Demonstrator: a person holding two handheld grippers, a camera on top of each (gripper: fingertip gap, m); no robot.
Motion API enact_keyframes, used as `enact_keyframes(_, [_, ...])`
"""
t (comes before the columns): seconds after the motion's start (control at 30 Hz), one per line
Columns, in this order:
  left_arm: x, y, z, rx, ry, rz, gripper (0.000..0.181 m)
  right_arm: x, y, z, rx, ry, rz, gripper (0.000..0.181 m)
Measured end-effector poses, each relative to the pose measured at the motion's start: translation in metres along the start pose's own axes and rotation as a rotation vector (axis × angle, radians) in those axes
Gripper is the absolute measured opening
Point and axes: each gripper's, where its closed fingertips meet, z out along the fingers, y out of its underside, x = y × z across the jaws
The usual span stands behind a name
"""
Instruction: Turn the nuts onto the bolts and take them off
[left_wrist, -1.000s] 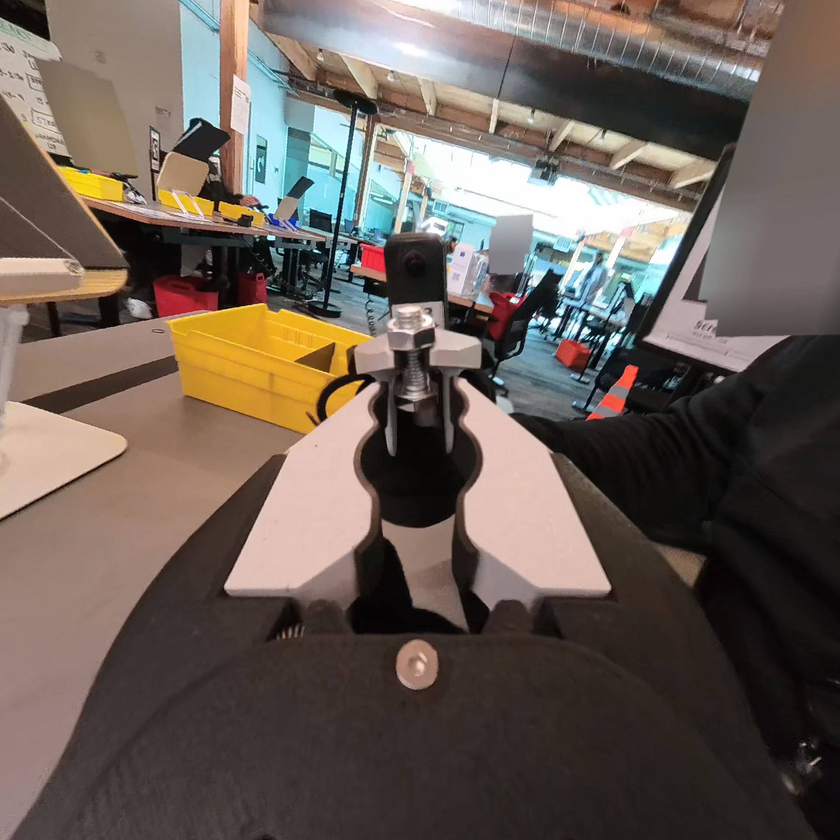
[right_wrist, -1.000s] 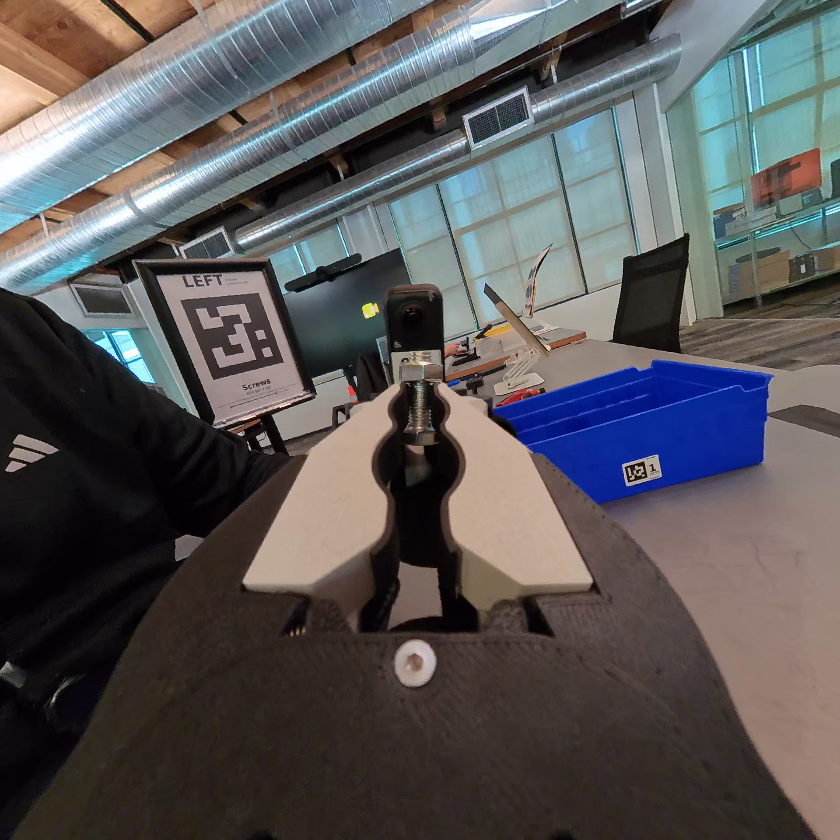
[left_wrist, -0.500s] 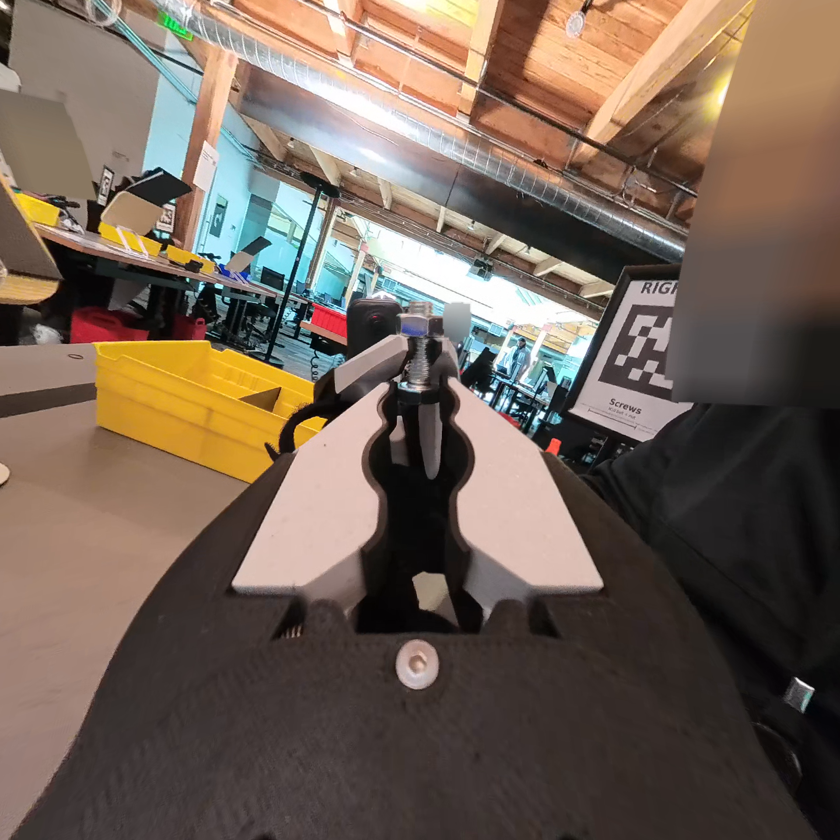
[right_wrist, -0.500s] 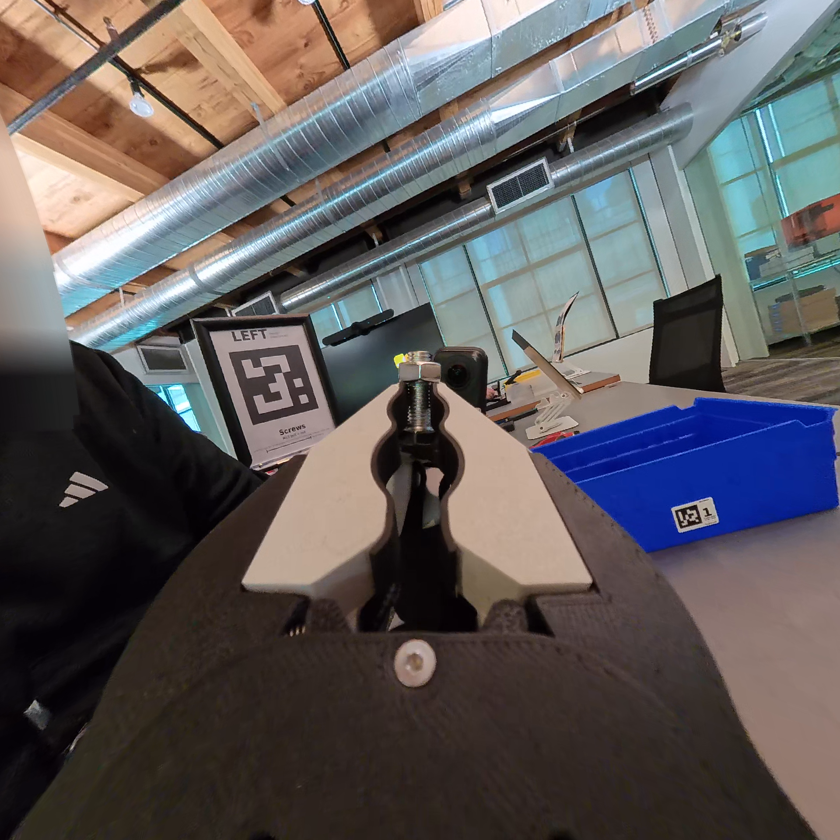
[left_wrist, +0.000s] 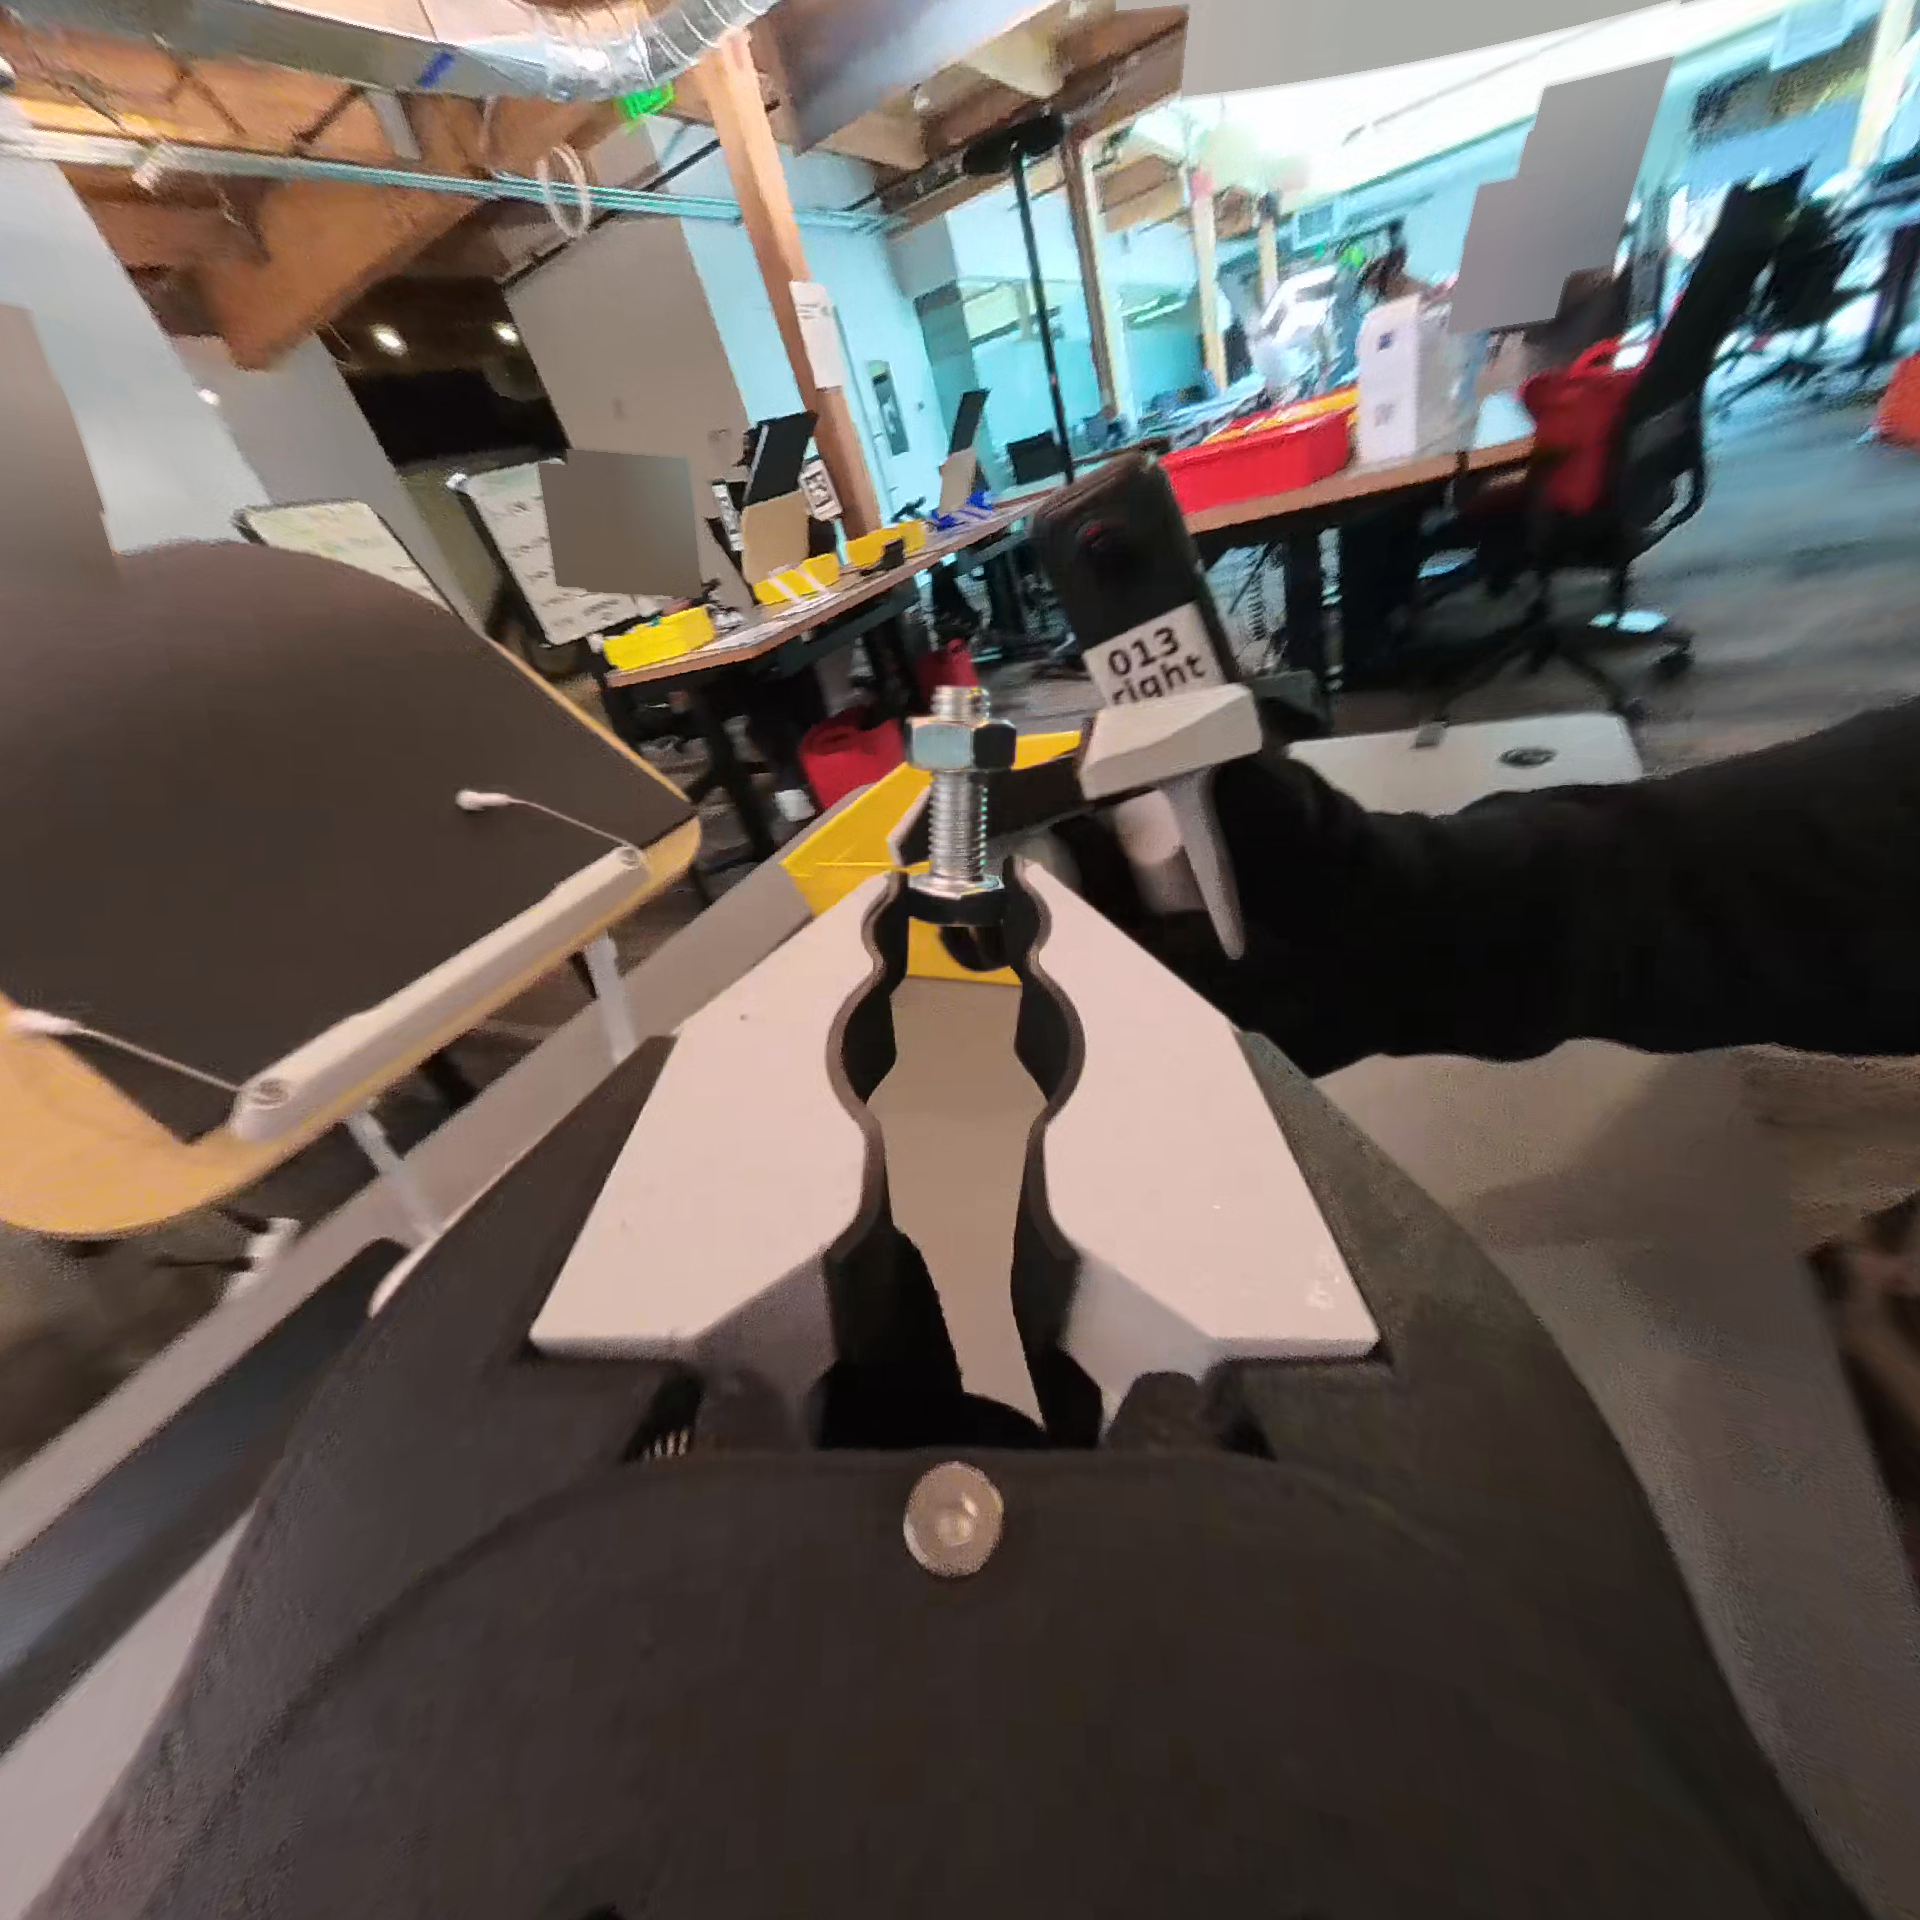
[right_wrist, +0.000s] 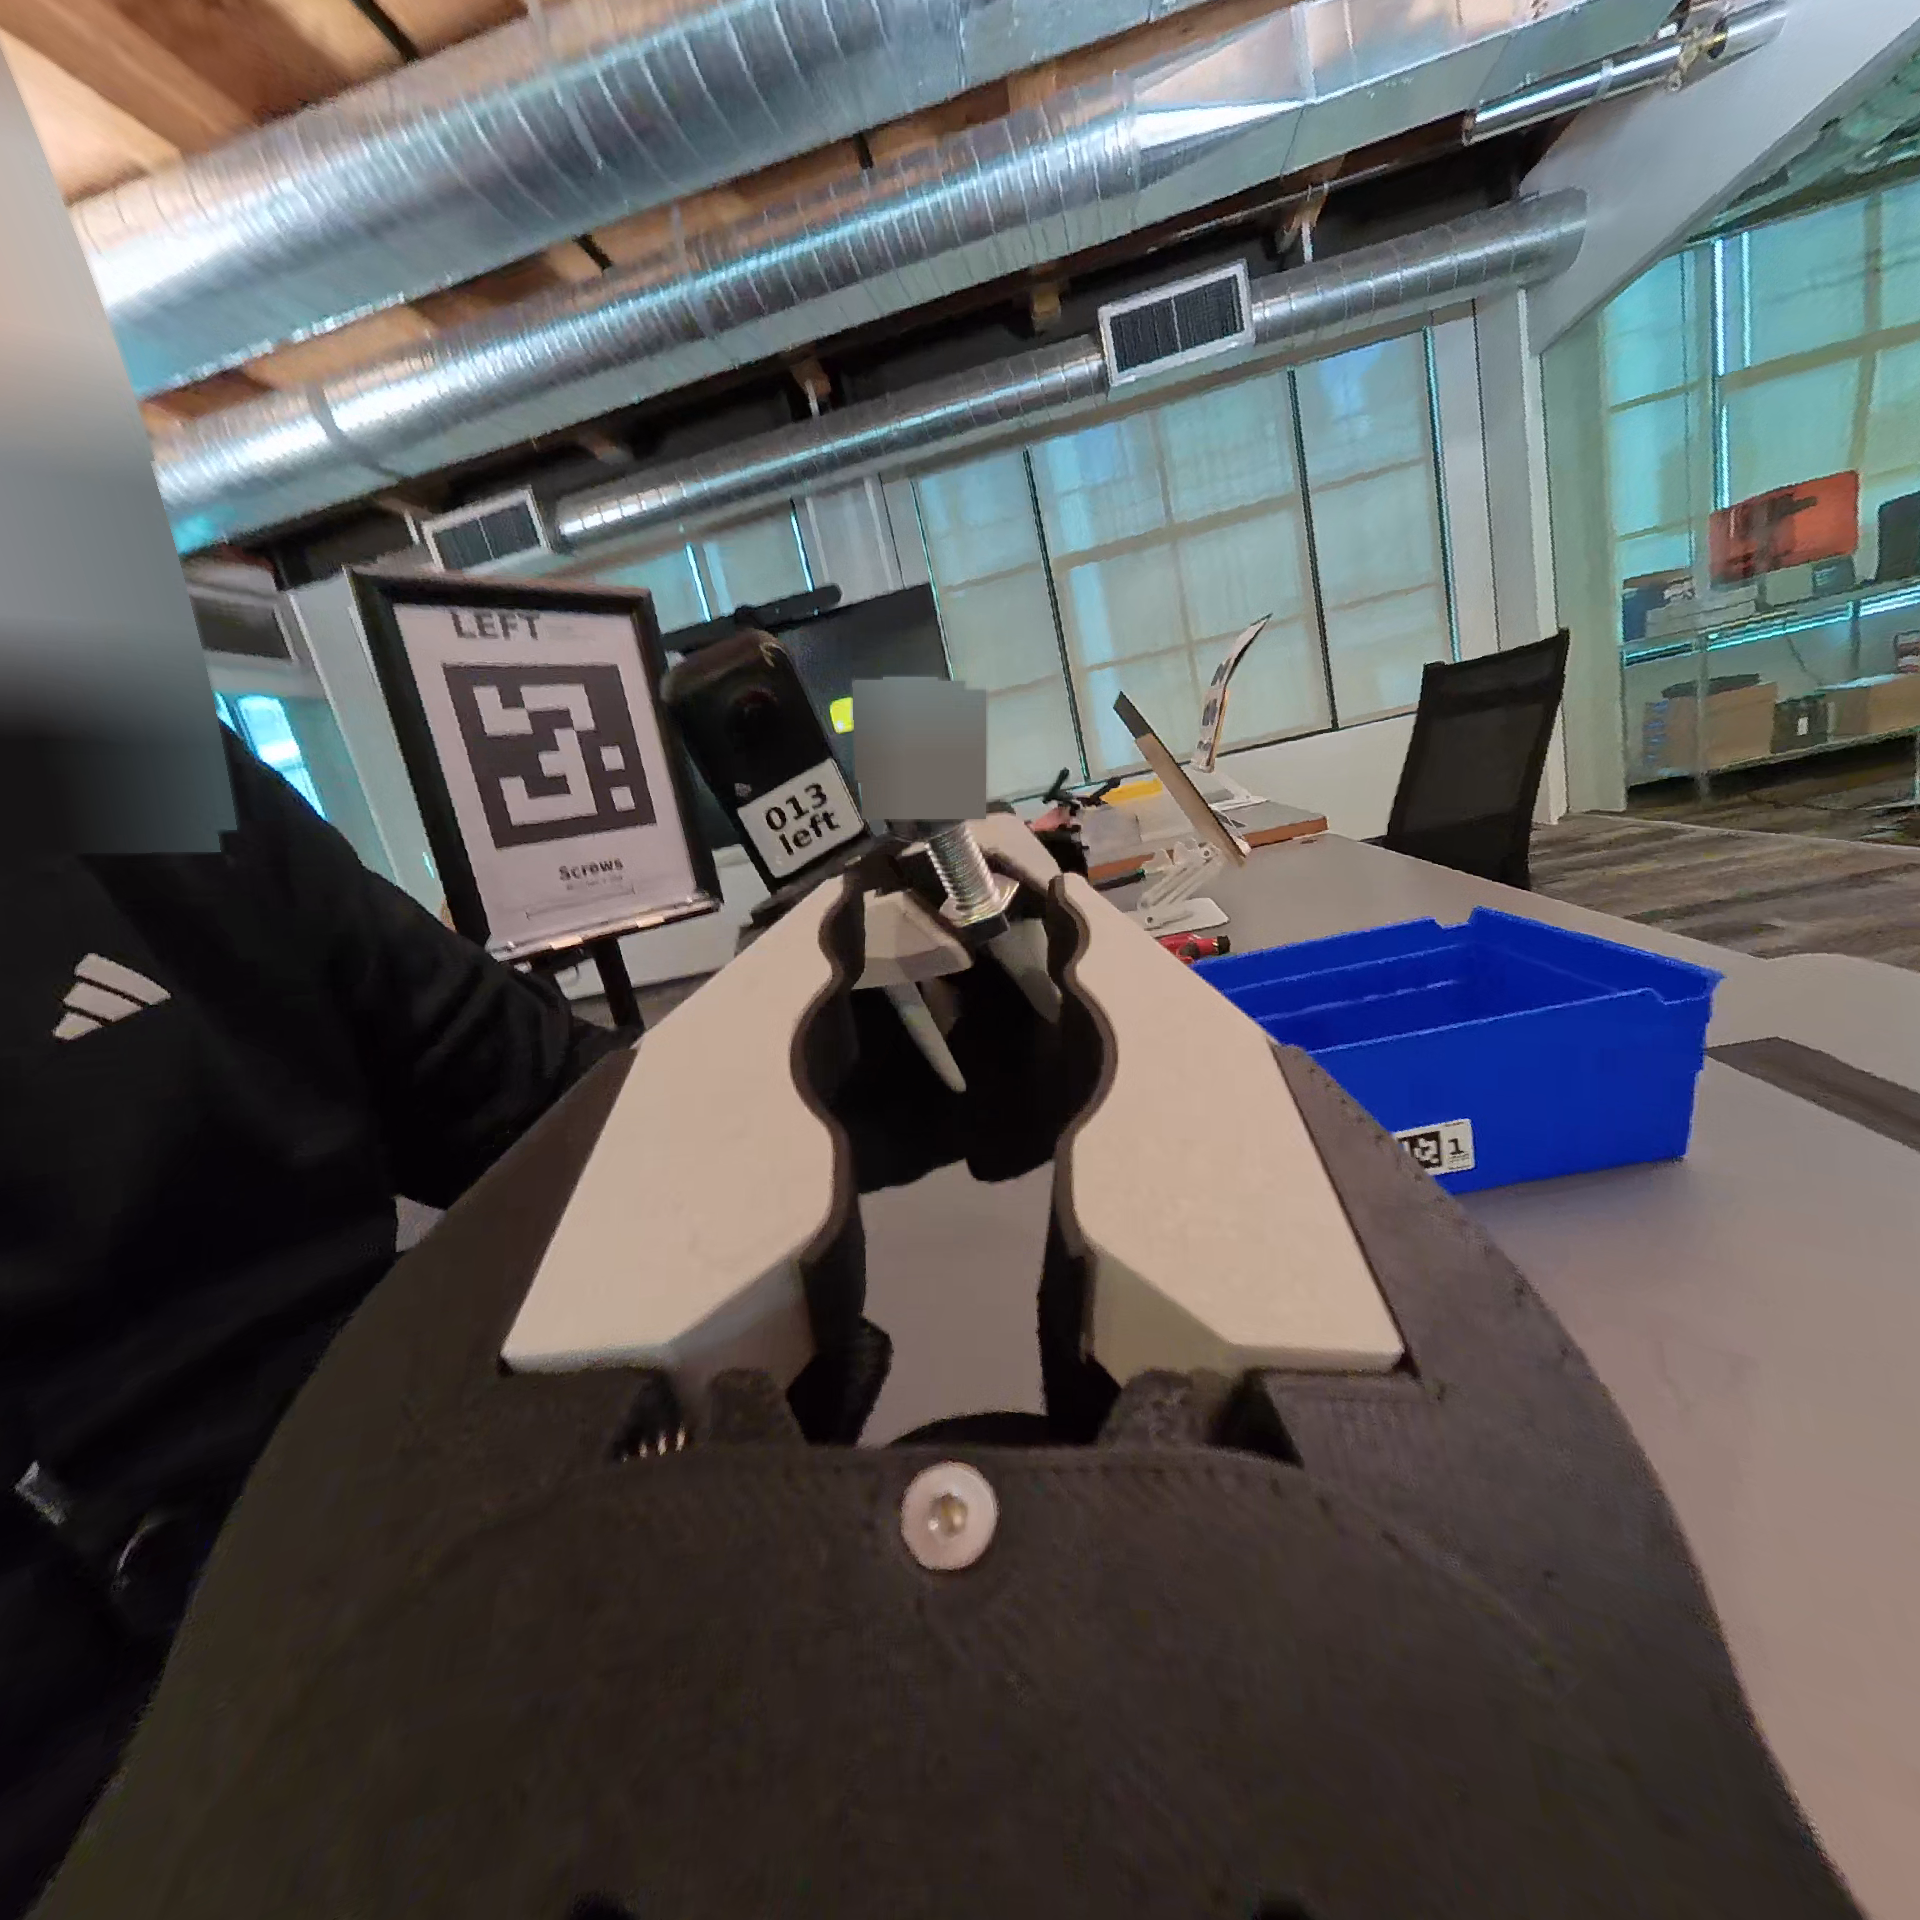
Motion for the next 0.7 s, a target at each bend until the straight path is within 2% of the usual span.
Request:
enact_keyframes(0.13, [-0.004,0.002,-0.001,-0.050,-0.046,0.121,0.016,0.000,-0.001,-0.001,-0.040,0.033,-0.062,0.035])
enact_keyframes(0.23, [-0.005,0.009,-0.001,-0.067,-0.054,0.128,0.016,0.007,-0.004,-0.001,-0.045,0.092,-0.089,0.047])
enact_keyframes(0.43, [-0.002,0.013,-0.001,-0.026,-0.013,0.017,0.016,0.011,-0.002,0.005,-0.099,0.177,-0.173,0.049])
enact_keyframes(0.57, [0.002,0.001,-0.006,0.078,0.062,-0.113,0.016,0.028,-0.008,-0.005,-0.066,0.256,-0.137,0.039])
enact_keyframes(0.63, [0.003,-0.006,-0.008,0.120,0.081,-0.163,0.016,0.027,-0.014,-0.010,-0.022,0.227,-0.099,0.045])
enact_keyframes(0.7, [0.003,-0.007,-0.007,0.138,0.113,-0.224,0.016,0.021,-0.012,-0.007,-0.053,0.205,-0.119,0.062])
